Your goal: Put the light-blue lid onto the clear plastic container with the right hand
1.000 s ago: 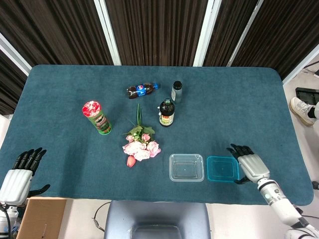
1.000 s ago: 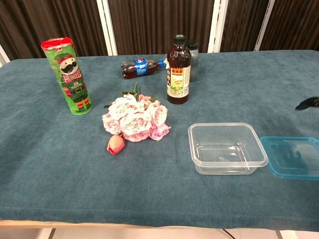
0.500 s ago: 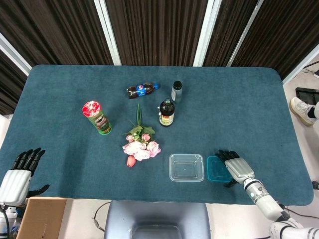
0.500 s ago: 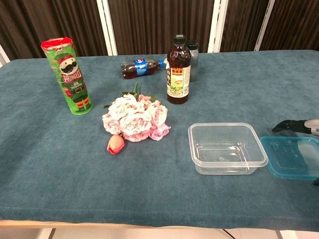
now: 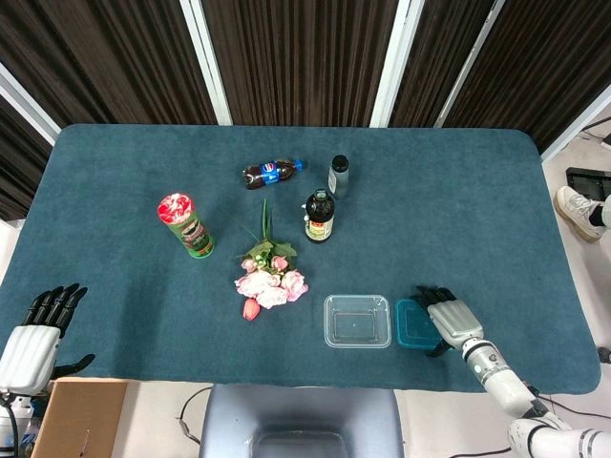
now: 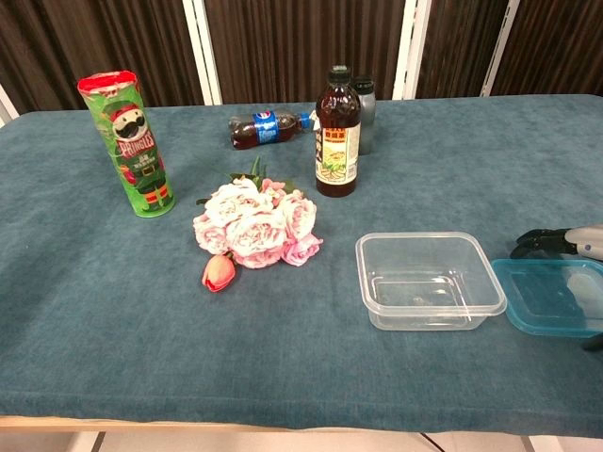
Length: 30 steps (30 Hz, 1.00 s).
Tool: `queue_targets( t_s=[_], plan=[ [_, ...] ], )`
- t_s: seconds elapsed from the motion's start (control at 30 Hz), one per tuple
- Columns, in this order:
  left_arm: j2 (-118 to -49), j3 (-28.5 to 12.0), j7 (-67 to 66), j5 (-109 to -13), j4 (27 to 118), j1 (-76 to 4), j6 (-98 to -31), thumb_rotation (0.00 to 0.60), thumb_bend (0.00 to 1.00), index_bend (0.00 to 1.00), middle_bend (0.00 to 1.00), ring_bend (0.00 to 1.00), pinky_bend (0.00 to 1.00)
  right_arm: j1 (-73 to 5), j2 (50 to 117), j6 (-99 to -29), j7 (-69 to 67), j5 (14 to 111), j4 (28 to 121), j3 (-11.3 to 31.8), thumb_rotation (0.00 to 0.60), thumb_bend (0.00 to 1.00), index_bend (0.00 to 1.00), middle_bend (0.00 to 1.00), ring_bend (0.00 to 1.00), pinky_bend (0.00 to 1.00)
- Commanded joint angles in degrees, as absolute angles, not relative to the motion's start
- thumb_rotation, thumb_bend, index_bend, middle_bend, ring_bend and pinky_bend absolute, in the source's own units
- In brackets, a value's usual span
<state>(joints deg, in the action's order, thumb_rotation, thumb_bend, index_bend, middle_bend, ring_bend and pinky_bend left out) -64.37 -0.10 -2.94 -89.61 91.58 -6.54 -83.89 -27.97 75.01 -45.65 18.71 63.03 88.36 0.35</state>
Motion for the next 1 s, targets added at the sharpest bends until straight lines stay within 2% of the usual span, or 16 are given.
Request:
queue_targets(
  t_s=[0.03, 0.47, 0.67, 0.9, 1.0],
  plan=[
    [-64.35, -0.11, -2.92, -89.59, 91.60, -6.55, -83.89, 0.600, 0.44, 0.00, 0.04, 0.04, 0.09, -28.20, 75.20, -45.87, 18.85, 62.47, 87.98, 0.38, 0.600, 0.17, 0.28, 0.12, 0.00, 0.05],
    [-64.32, 0.03, -3.05, -89.66, 91.68, -6.68, -83.63, 0.600, 0.44, 0.00, 0.04, 0.04, 0.10, -29.08, 75.44, -45.90, 19.37, 60.50, 87.32, -0.25, 0.600, 0.17, 0.29, 0.13, 0.02, 0.08],
    [-64.27, 0.11, -3.01, -89.63, 91.71, -6.65, -83.60, 0.600, 0.44, 0.00, 0.04, 0.04, 0.10, -29.23, 75.92, -46.00, 18.90, 60.36, 86.80, -0.48, 0.600, 0.17, 0.34, 0.19, 0.06, 0.10],
    [-64.29, 0.12, -2.99, -89.61, 91.69, -6.63, -83.63, 0.600, 0.44, 0.00, 0.04, 0.04, 0.10, -28.93, 76.16, -47.18, 18.67, 61.30, 86.84, -0.74, 0.600, 0.19, 0.63, 0.44, 0.34, 0.18],
    [-64.33, 0.13, -3.04, -89.58, 91.67, -6.64, -83.58, 0.600, 0.44, 0.00, 0.04, 0.04, 0.10, -28.85, 76.23, -47.58, 18.92, 61.48, 86.89, -0.93, 0.600, 0.20, 0.79, 0.56, 0.49, 0.22]
  ],
)
